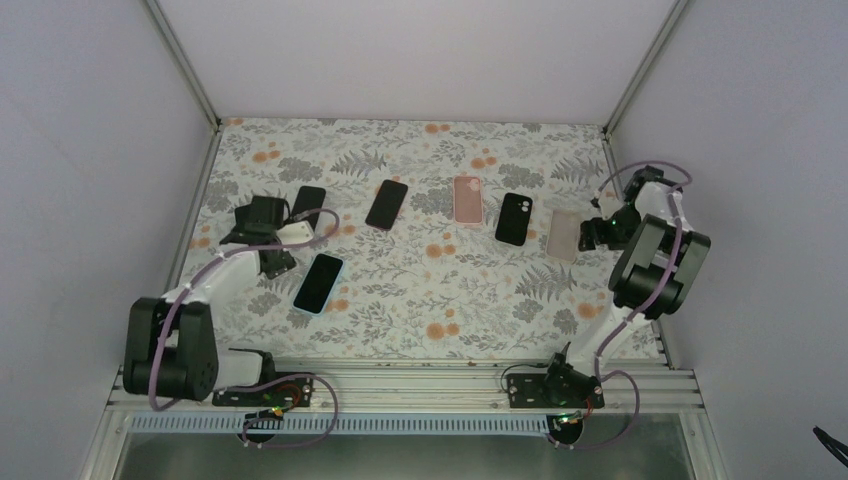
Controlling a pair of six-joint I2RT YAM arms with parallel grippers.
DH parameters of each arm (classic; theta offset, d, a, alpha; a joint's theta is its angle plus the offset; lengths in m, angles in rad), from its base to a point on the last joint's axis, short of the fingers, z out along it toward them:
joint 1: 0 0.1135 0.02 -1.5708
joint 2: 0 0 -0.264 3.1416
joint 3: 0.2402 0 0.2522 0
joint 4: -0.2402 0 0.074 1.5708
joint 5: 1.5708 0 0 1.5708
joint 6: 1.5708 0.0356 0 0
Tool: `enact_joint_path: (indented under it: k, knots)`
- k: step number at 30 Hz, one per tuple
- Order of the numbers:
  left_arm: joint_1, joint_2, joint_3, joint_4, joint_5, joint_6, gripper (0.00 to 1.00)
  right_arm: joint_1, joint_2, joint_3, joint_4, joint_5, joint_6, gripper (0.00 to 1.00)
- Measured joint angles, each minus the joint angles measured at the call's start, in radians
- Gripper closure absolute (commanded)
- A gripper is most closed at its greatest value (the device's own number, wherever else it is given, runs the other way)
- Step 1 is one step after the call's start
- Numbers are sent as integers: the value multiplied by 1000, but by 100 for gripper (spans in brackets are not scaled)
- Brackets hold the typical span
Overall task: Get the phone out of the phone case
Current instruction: Place the phone case at the center of the board, then pick up the phone at the center of the board.
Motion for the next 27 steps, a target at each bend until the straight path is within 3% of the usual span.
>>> enact_joint_path:
  k: [3,5,6,7,8,9,10,11,19,24,27]
  knots:
    - [0,-78,154,-224,111,-14,1,71,-146,5,1,71,-37,3]
    - [0,-132,265,-344,180,-21,6,150,-239,10,-9,77,-56,4]
    - [0,-159,315,-390,210,-28,12,211,-290,16,-20,65,-65,7]
    - [0,-181,347,-419,236,-34,28,242,-334,24,-30,42,-72,15]
    - [0,-201,369,-443,260,-45,49,301,-353,27,-35,26,-75,28]
    - [0,-217,376,-459,279,-58,75,351,-380,29,-40,-10,-82,64]
    - [0,-229,370,-473,294,-68,93,393,-399,28,-47,-47,-87,92]
    - [0,-232,358,-479,303,-77,97,432,-414,28,-54,-81,-89,96]
    - [6,-149,47,-433,355,-172,98,761,-470,-130,-24,-246,-78,97]
    - [6,-80,-27,-370,362,-215,98,982,-475,-299,60,-229,-23,97]
    - [6,-37,-54,-318,349,-235,98,1033,-475,-357,102,-218,10,96]
